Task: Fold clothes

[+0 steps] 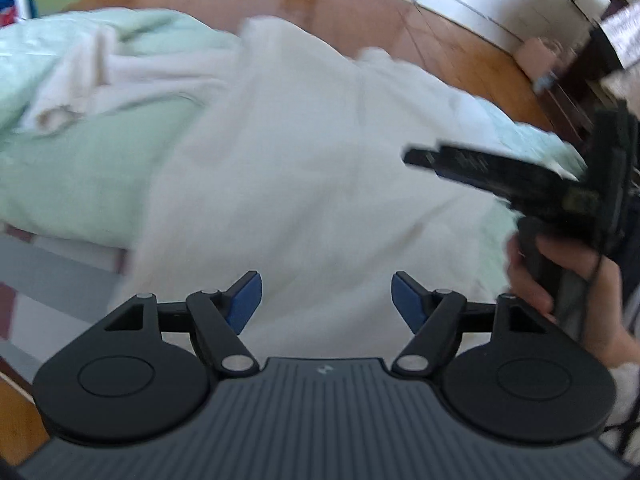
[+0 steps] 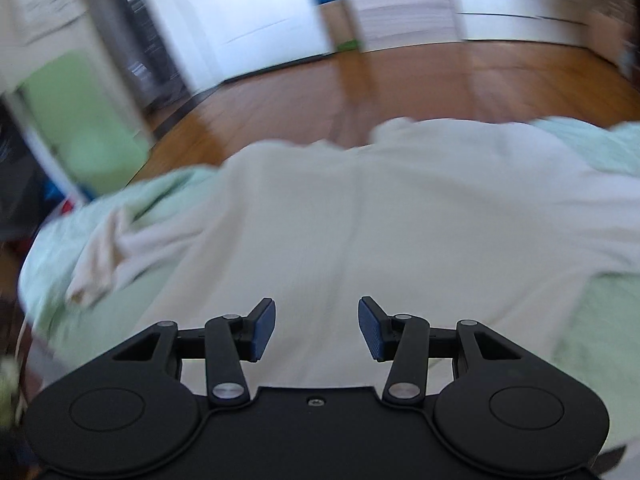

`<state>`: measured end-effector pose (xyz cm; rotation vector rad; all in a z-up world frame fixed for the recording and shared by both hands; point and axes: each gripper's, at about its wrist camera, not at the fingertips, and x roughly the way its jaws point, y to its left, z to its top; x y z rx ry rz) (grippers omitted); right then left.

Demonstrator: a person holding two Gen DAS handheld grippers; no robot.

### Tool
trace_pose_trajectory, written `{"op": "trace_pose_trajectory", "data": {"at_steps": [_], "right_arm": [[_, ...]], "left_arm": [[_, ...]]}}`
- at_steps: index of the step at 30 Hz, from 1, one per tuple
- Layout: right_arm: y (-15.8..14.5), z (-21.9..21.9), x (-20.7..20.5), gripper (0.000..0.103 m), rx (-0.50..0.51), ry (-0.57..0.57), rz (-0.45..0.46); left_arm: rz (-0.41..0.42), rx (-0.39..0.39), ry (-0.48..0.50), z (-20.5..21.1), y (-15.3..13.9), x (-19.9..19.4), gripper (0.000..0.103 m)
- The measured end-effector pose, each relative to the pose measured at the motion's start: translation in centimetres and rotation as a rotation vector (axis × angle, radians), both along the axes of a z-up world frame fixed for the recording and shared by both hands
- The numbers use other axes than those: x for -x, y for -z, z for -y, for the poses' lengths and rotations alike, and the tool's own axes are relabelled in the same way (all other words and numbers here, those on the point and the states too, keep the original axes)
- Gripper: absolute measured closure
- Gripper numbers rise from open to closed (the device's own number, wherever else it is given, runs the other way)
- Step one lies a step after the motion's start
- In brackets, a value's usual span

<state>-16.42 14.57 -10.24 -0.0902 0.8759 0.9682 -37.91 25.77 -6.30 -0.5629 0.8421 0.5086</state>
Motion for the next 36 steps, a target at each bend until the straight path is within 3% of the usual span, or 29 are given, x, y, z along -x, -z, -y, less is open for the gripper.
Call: {"op": "trace_pose_trajectory", "data": {"at_steps": [2, 4, 6, 8, 9, 12, 14, 16, 17, 19, 20, 23, 25, 30, 32, 35, 36], "right_arm": [[-0.1, -0.4, 0.9, 0.051, 0.057, -0.022, 0.012], [-0.4, -0.1, 1.8, 0.051, 0.105, -0.042, 0.036], [-1.2, 0.3, 3.1, 0.051, 0.167, -0.099, 0.148], [-2.7, 1.0, 4.0, 0.051, 0.273, -0.142, 0.31], [-3.6, 1.8, 4.1, 0.051, 0.294, -0.13, 0.345], [-4.5, 4.5, 4.1, 0.041, 0.275, -0.05, 0.353], [-2.2, 5.7, 3.9, 0.034, 0.311, -0.064, 0.426], [0.7, 7.2, 1.2, 0.036, 0.329, -0.072, 0.368], [2.0, 8.0, -1.0, 0.035, 0.347, -0.026, 0.252], [4.7, 10.7, -6.2, 0.035, 0.282, 0.074, -0.123], [5.6, 12.0, -7.8, 0.036, 0.247, 0.1, -0.207], [7.1, 15.2, -10.0, 0.036, 0.175, 0.111, -0.22], [6.9, 16.4, -9.4, 0.036, 0.154, 0.025, -0.127], [6.8, 18.3, -7.5, 0.04, 0.098, -0.182, -0.138], [7.9, 17.2, -6.4, 0.04, 0.166, -0.253, -0.124], [10.2, 14.2, -5.7, 0.041, 0.337, -0.189, -0.003], [10.5, 13.6, -5.8, 0.042, 0.344, -0.161, 0.015]], "left_arm": [[0.011, -0.036, 0.03, -1.6, 0.7, 1.6, 0.031], [-0.02, -0.052, -0.053, -3.3, 1.3, 2.0, 0.03], [0.01, -0.038, -0.024, -4.4, 1.7, 1.2, 0.03], [0.04, -0.09, -0.039, -4.6, 2.3, 0.3, 0.028], [0.055, -0.118, -0.048, -4.7, 2.6, -0.1, 0.027], [-0.012, -0.106, -0.063, -4.4, 4.1, -0.7, 0.027], [-0.054, -0.084, -0.072, -4.4, 5.3, 0.0, 0.026], [-0.134, -0.081, -0.092, -4.7, 6.9, 0.5, 0.025], [-0.168, -0.092, -0.098, -4.9, 7.4, 0.7, 0.025], [-0.22, -0.109, -0.108, -5.5, 8.5, 1.3, 0.025], [-0.226, -0.109, -0.116, -5.9, 8.9, 1.8, 0.025], [-0.162, -0.049, -0.114, -7.3, 9.7, 3.6, 0.024], [-0.102, 0.007, -0.117, -8.0, 10.2, 4.8, 0.024], [-0.09, 0.02, -0.142, -7.9, 11.4, 5.0, 0.02], [-0.085, 0.02, -0.139, -7.7, 11.6, 4.1, 0.02], [-0.074, 0.064, -0.183, -7.9, 12.0, 3.0, 0.02], [-0.062, 0.08, -0.191, -7.8, 11.8, 2.9, 0.02]]}}
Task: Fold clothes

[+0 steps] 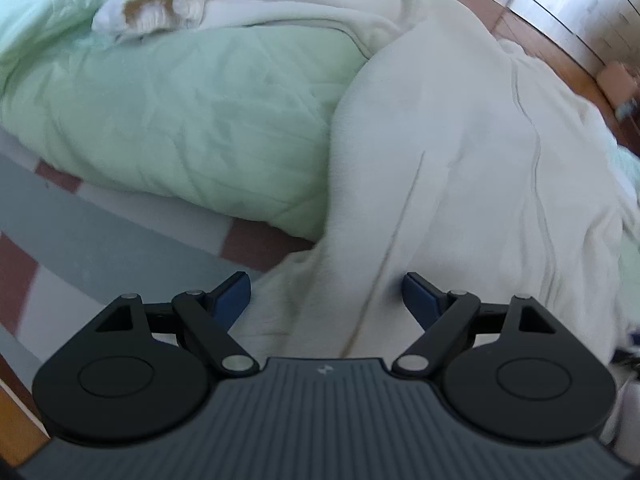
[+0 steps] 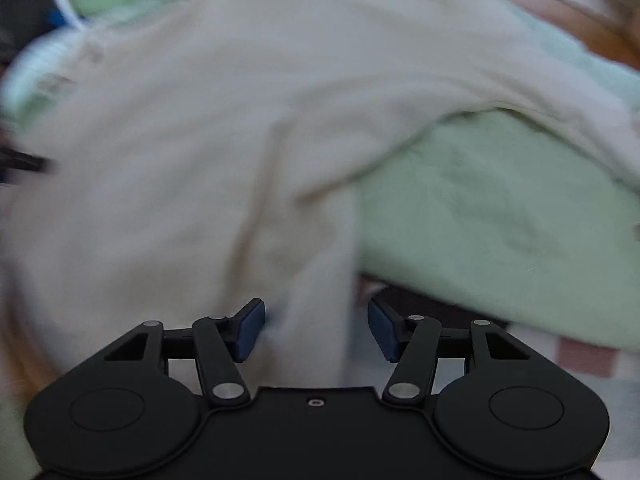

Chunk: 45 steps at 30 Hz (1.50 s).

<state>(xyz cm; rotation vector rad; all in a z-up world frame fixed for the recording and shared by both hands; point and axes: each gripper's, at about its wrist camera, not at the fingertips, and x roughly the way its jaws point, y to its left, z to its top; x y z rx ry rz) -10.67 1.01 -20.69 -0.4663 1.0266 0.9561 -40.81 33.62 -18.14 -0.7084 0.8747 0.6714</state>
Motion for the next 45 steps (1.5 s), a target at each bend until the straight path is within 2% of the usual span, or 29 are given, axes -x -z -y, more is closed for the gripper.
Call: {"op": "trace_pose_trajectory", "data": {"at_steps": [1, 2, 5, 7, 9, 10, 12, 15, 18, 21, 24, 25, 26, 28, 29, 30, 31, 32, 33, 35, 36, 38, 39, 41, 42, 44, 45], "right_arm": [[-0.4, -0.5, 0.0, 0.065, -0.023, -0.017, -0.006], [-1.3, -0.5, 0.2, 0.093, -0.043, -0.069, -0.004], [-5.4, 0.7, 1.2, 0.094, -0.115, -0.193, 0.029], [-8.7, 3.0, 1.1, 0.094, -0.186, -0.193, -0.027], [-10.7, 6.2, 0.7, 0.094, -0.229, -0.159, -0.099], [-10.3, 7.2, 0.6, 0.095, -0.194, -0.138, -0.109], [-8.1, 8.4, 0.5, 0.095, -0.061, -0.093, -0.1], [-3.9, 8.6, -1.3, 0.095, 0.066, 0.006, -0.156], [-2.7, 8.8, -2.8, 0.092, 0.014, 0.068, -0.232], [-2.6, 9.0, -3.9, 0.088, -0.066, 0.089, -0.306], [-2.3, 9.3, -4.5, 0.084, -0.089, 0.098, -0.326], [-2.1, 9.6, -4.5, 0.077, -0.093, 0.084, -0.351], [-1.9, 9.7, -4.5, 0.065, -0.096, 0.062, -0.388], [-1.3, 10.0, -3.8, 0.057, -0.089, -0.005, -0.47], [-0.7, 10.1, -3.2, 0.053, -0.08, -0.033, -0.498], [-0.6, 9.9, -2.8, 0.053, -0.075, -0.052, -0.482], [-0.7, 9.5, -2.4, 0.055, -0.071, -0.066, -0.44], [-0.8, 9.1, -2.0, 0.062, -0.067, -0.08, -0.399], [-0.9, 8.8, -1.6, 0.065, -0.064, -0.094, -0.357], [-1.5, 8.1, -0.9, 0.083, -0.056, -0.142, -0.281], [-2.5, 8.0, -0.8, 0.084, -0.068, -0.178, -0.269], [-5.3, 8.6, -2.0, 0.086, -0.173, -0.191, -0.351], [-6.8, 9.2, -2.7, 0.086, -0.256, -0.192, -0.406], [-7.8, 10.0, -3.3, 0.087, -0.306, -0.19, -0.442], [-8.1, 10.3, -3.5, 0.087, -0.314, -0.188, -0.45], [-6.5, 10.3, -3.1, 0.087, -0.201, -0.188, -0.42], [-5.1, 10.2, -2.8, 0.087, -0.141, -0.187, -0.413]], "left_arm": [[0.014, 0.014, -0.009, 0.1, -0.1, -0.1, 0.02], [0.016, 0.006, -0.004, 0.3, -0.4, -0.1, 0.02], [-0.004, -0.037, 0.02, 1.0, -1.1, -0.3, 0.02], [0.011, -0.035, 0.034, 1.2, -1.4, -0.2, 0.02], [0.04, -0.015, 0.043, 1.3, -1.5, -0.1, 0.02], [0.06, 0.004, 0.044, 1.3, -1.4, 0.0, 0.019], [0.054, 0.035, 0.043, 1.3, -0.7, -0.3, 0.018], [-0.004, 0.073, 0.08, 1.9, 0.7, -1.3, 0.018], [-0.037, 0.04, 0.145, 3.0, 0.5, -1.8, 0.017], [-0.038, 0.045, 0.221, 3.6, 0.7, -2.2, 0.008], [-0.068, 0.043, 0.241, 3.7, 1.4, -2.5, 0.008], [-0.073, 0.044, 0.232, 3.6, 1.7, -2.5, 0.007], [-0.069, 0.052, 0.218, 3.5, 1.9, -2.5, 0.006], [-0.037, 0.088, 0.178, 3.2, 2.4, -2.4, 0.006], [-0.022, 0.097, 0.177, 3.2, 2.4, -2.3, 0.013], [-0.047, 0.085, 0.245, 3.7, 2.2, -2.9, 0.027], [-0.077, 0.07, 0.321, 4.2, 1.9, -3.5, 0.063], [-0.135, 0.017, 0.373, 4.9, 1.3, -4.0, 0.087], [-0.196, -0.042, 0.421, 5.7, 0.7, -4.6, 0.087], [-0.15, -0.045, 0.435, 5.9, -1.6, -4.5, 0.09], [-0.11, -0.045, 0.421, 5.7, -3.1, -4.1, 0.09], [-0.016, -0.043, 0.382, 5.0, -6.3, -2.8, 0.09], [0.039, -0.041, 0.357, 4.7, -7.9, -2.0, 0.09], [0.179, 0.003, 0.297, 3.6, -10.0, 0.3, 0.09], [0.218, 0.032, 0.257, 3.0, -10.1, 1.0, 0.09], [0.22, 0.113, 0.205, 1.9, -7.9, 2.2, 0.088], [0.183, 0.145, 0.192, 2.1, -6.4, 2.4, 0.088]]}}
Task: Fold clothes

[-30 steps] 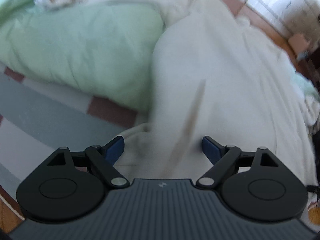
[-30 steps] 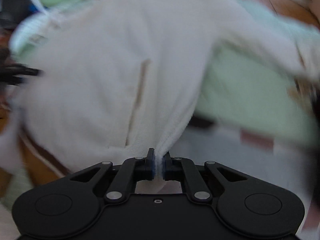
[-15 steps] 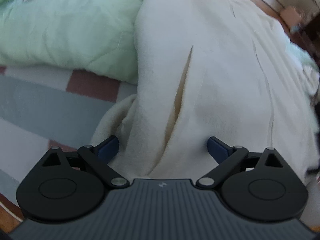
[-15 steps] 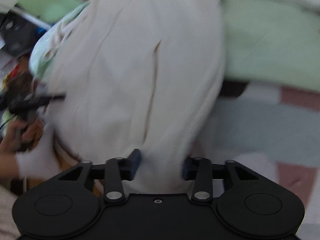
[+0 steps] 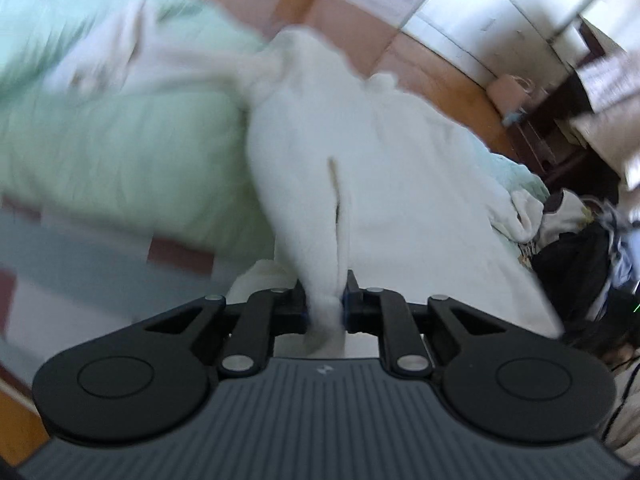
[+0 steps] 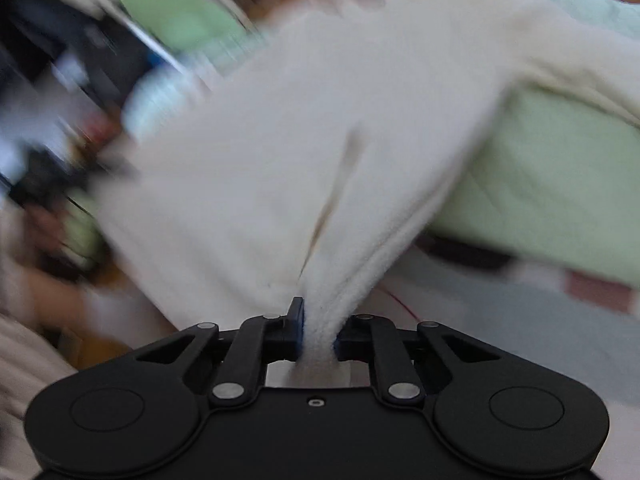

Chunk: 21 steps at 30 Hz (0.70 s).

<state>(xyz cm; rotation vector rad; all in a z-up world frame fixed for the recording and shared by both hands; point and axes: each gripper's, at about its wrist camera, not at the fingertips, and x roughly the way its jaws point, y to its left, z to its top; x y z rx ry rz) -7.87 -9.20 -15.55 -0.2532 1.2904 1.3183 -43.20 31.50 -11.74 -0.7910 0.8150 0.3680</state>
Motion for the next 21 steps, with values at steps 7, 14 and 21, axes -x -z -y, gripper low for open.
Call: {"op": "trace_pose_trajectory", "data": {"at_steps": [7, 14, 21], "right_arm": [[2.9, -1.2, 1.5, 0.082, 0.166, 0.0, -0.046], [-4.4, -5.8, 2.3, 0.08, 0.156, -0.105, 0.277], [-16.6, -13.8, -0.3, 0.072, -0.042, -0.039, 0.574]], "left_arm": [[-0.29, -0.154, 0.057, 3.3, 5.5, -1.9, 0.086], [-0.202, -0.237, -0.011, 0.5, 1.4, -1.5, 0.052], [-0.177, -0.419, -0.154, -2.8, -4.4, -2.7, 0.04]]}}
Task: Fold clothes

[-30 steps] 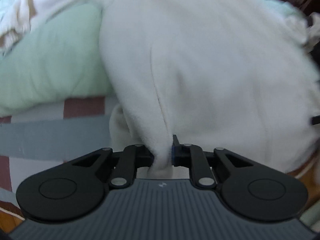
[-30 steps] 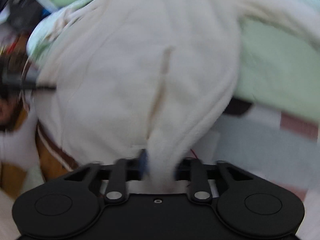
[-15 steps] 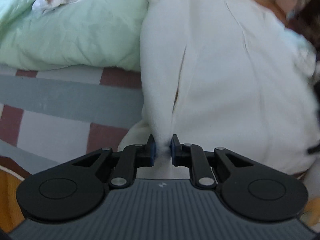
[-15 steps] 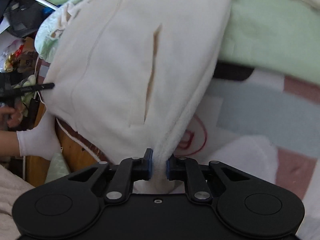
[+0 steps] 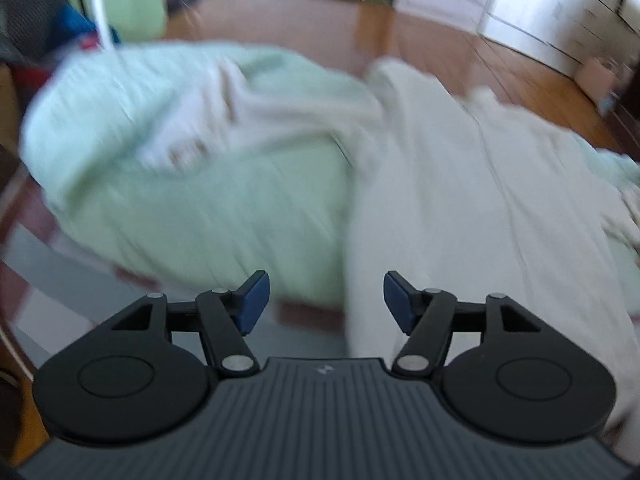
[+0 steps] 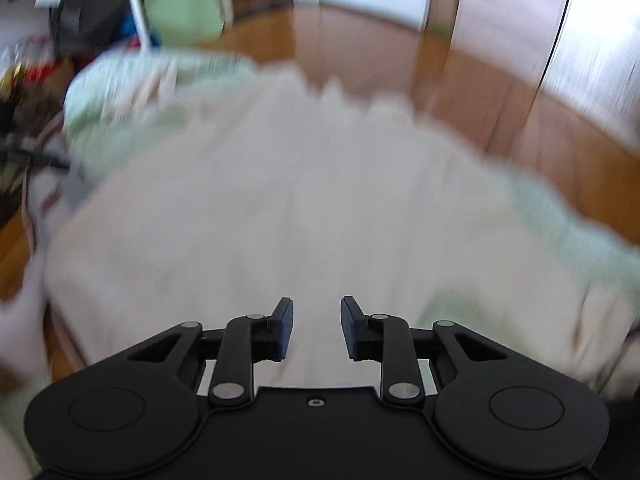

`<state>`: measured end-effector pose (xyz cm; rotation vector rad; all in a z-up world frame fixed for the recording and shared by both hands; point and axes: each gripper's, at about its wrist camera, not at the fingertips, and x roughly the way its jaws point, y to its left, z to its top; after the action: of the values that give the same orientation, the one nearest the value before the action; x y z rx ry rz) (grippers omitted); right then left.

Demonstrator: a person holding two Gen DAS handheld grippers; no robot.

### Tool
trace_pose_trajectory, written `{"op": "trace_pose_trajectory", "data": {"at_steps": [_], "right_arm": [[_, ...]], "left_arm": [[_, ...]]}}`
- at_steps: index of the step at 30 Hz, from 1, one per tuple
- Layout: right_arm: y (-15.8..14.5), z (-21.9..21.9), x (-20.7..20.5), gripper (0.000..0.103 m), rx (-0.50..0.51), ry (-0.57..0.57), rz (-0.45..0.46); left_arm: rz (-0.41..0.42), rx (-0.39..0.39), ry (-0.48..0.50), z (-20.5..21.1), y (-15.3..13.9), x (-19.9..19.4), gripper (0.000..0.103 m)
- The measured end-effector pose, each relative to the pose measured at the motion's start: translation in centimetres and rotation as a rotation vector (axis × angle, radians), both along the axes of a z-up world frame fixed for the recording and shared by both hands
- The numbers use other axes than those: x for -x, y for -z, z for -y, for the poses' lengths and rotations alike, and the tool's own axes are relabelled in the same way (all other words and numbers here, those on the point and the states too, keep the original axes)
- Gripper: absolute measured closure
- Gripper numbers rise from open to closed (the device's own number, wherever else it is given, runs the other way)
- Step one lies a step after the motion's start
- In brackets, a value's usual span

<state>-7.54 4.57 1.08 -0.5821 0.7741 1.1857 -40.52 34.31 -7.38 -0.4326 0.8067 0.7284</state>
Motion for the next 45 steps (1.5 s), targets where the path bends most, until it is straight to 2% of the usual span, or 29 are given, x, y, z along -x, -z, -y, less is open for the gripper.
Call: {"op": "trace_pose_trajectory", "data": {"at_steps": [1, 3, 6, 8, 10, 11, 13, 15, 18, 19, 22, 25, 27, 28, 30, 33, 35, 36, 37, 38, 40, 43, 45], "right_arm": [[-1.7, -1.4, -0.3, 0.072, -0.029, 0.005, 0.027], [-5.2, -4.4, -0.6, 0.072, -0.071, 0.026, 0.026], [-9.4, -7.3, -0.9, 0.07, -0.119, 0.081, -0.109], [-11.1, -8.1, -0.7, 0.065, -0.144, 0.108, -0.229], [-11.6, -9.2, 0.4, 0.064, -0.161, 0.073, -0.267], [-11.3, -9.7, 1.1, 0.064, -0.17, 0.055, -0.244], [-10.4, -11.1, 2.1, 0.063, -0.177, 0.042, -0.193], [-9.0, -13.0, 2.5, 0.063, -0.163, 0.056, -0.17], [-6.7, -15.3, 2.8, 0.063, -0.13, 0.054, -0.139], [-5.9, -16.0, 2.9, 0.063, -0.119, 0.052, -0.129], [-3.0, -17.9, 3.6, 0.062, -0.102, 0.014, 0.007], [0.3, -19.8, 3.5, 0.062, -0.105, 0.0, 0.067], [2.8, -21.3, 2.9, 0.062, -0.112, 0.023, 0.043], [4.1, -22.2, 2.5, 0.062, -0.114, 0.038, 0.024], [6.6, -23.8, 1.4, 0.062, -0.116, 0.084, -0.038], [9.6, -25.1, 0.1, 0.062, -0.096, 0.155, -0.134], [11.1, -25.0, 0.0, 0.062, -0.094, 0.171, -0.157], [11.8, -25.0, 0.1, 0.062, -0.091, 0.176, -0.153], [12.4, -25.1, 0.2, 0.062, -0.089, 0.185, -0.147], [13.0, -25.1, 0.2, 0.062, -0.088, 0.204, -0.148], [13.8, -25.2, 0.3, 0.062, -0.087, 0.252, -0.16], [14.5, -25.3, 0.4, 0.062, -0.099, 0.282, -0.231], [14.6, -25.6, 0.8, 0.062, -0.091, 0.278, -0.227]], "left_arm": [[-0.002, -0.008, -0.02, -0.6, -0.9, -0.2, 0.04], [0.006, -0.018, -0.002, -1.6, -3.6, 0.0, 0.04], [-0.013, -0.078, 0.014, -2.8, -7.8, 0.4, 0.04], [-0.027, -0.115, -0.018, -3.4, -10.9, 0.9, 0.033], [-0.044, -0.148, -0.016, -4.3, -13.4, 1.2, 0.031], [-0.052, -0.164, -0.013, -4.7, -14.6, 1.3, 0.026], [-0.096, -0.245, -0.014, -5.4, -16.0, 0.9, 0.017], [-0.134, -0.275, -0.007, -7.0, -15.9, -0.2, 0.015], [-0.153, -0.284, 0.028, -10.1, -14.1, -2.4, 0.015], [-0.155, -0.282, 0.036, -11.1, -12.7, -3.1, 0.014], [-0.167, -0.268, 0.055, -14.1, -7.9, -5.0, 0.013], [-0.231, -0.293, -0.021, -16.4, -2.3, -5.7, 0.015], [-0.275, -0.311, -0.074, -17.9, 1.5, -6.2, 0.021], [-0.288, -0.288, -0.086, -18.9, 3.2, -6.4, 0.023], [-0.267, -0.217, -0.08, -20.5, 5.4, -6.5, 0.023], [-0.311, -0.176, -0.103, -22.6, 8.5, -7.1, 0.019], [-0.299, -0.145, -0.131, -24.0, 9.8, -6.9, 0.016], [-0.266, -0.122, -0.142, -24.5, 9.9, -6.6, 0.02], [-0.227, -0.093, -0.15, -25.0, 9.6, -6.1, 0.06], [-0.229, -0.069, -0.163, -25.4, 9.2, -5.9, 0.089], [-0.186, -0.117, -0.205, -25.5, 6.7, -5.1, 0.09], [-0.06, -0.272, -0.237, -25.5, 0.7, -2.7, 0.09], [0.007, -0.339, -0.285, -26.1, -2.7, -0.7, 0.09]]}}
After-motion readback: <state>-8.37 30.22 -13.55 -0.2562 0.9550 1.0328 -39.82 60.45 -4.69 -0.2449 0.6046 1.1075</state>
